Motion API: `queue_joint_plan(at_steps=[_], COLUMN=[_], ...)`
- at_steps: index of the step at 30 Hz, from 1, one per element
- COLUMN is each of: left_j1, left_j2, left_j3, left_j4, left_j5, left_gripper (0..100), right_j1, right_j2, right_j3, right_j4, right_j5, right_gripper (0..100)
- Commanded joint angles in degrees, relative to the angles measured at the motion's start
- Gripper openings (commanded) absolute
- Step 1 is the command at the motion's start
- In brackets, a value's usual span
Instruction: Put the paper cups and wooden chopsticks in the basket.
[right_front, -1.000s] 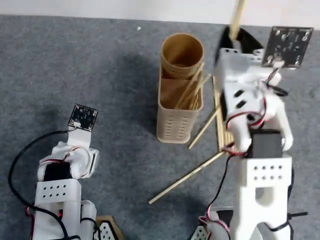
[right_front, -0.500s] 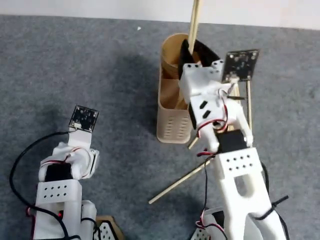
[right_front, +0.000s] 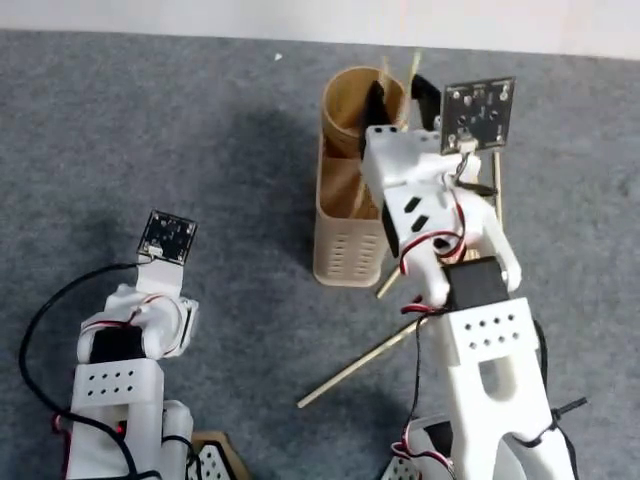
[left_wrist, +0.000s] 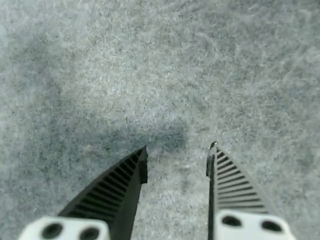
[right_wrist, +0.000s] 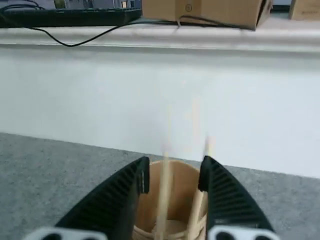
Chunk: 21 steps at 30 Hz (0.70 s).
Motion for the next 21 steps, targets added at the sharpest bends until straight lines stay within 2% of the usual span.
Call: queue_joint_plan(at_steps=[1,5,8,10,12,15,21], left_j1=[0.7,0.7,0.7,0.7,0.8,1.9,1.9], left_j2=[-0.7,-0.7,-0.7,-0.7,-0.7,-0.7,-0.7], left_j3=[-0.4,-0.4,-0.4,-0.4,-0.4,-0.2,-0.2], left_j4=[-0.9,-0.9,-0.9,-0.9,-0.9,-0.9,-0.7], left_j5=[-0.4,-0.4,-0.4,-0.4,-0.4,-0.4,-0.4], left_gripper=[20,20,20,20,20,20,20], right_j1=[0.0,5.3,13.4,19.6,25.3,29.9,30.9], right_j2=[-0.2,0.4,0.7,2.1,5.9,14.8,37.2], right_j3=[-8.7,-21.0,-28.4,-26.9,-24.0,-18.8,-14.4], right_j4=[7.0,19.9,29.1,33.2,34.3,33.8,27.3], right_j5=[3.9,9.0,14.5,18.7,22.9,27.2,29.8], right_gripper=[17.4,17.4,17.4,17.3,17.3,17.3,17.3])
